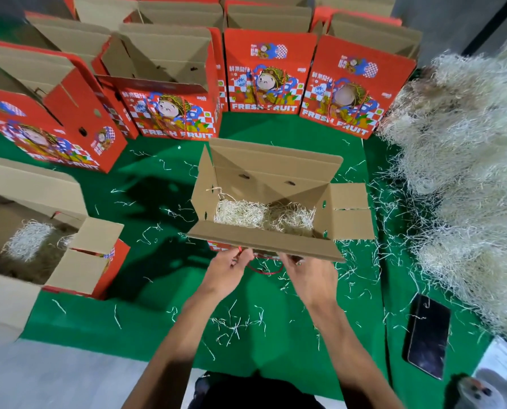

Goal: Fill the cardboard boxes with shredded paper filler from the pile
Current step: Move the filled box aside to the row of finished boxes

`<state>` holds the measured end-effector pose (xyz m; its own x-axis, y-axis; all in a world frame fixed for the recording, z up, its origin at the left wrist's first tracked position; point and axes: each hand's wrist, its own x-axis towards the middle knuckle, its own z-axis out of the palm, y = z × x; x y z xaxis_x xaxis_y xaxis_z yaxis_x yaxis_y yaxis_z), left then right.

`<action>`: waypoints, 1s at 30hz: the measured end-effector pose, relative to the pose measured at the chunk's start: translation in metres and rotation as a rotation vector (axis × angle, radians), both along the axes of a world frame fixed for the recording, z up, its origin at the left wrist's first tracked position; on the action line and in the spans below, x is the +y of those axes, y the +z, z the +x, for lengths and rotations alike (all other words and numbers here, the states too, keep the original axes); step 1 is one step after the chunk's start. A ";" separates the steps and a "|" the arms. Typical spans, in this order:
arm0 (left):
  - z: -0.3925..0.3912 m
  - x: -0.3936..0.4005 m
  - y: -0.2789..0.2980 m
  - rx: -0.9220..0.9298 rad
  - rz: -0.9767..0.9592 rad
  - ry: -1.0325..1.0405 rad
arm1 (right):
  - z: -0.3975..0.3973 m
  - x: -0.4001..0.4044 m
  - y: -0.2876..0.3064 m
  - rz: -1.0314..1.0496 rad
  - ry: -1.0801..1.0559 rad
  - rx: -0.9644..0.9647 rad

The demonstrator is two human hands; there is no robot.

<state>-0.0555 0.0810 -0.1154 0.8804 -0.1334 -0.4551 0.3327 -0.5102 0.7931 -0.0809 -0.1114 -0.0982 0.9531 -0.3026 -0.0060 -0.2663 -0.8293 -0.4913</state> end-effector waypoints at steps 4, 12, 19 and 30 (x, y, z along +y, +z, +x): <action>-0.012 0.013 0.037 -0.175 0.311 -0.291 | -0.018 0.001 0.032 0.005 0.175 -0.184; -0.013 -0.004 0.135 -0.599 -0.065 -0.217 | -0.013 0.003 0.096 0.122 0.199 -0.653; 0.043 -0.025 0.161 -0.596 0.059 -0.305 | 0.033 -0.007 0.127 0.237 0.265 -0.275; 0.153 -0.053 0.098 -0.003 0.596 -0.754 | 0.134 -0.020 0.081 -0.064 0.376 0.553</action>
<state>0.0975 0.0280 -0.0172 0.6589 -0.4127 -0.6289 -0.2495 -0.9086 0.3349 0.0533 -0.1314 -0.0177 0.8553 0.0332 -0.5170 -0.1522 -0.9378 -0.3119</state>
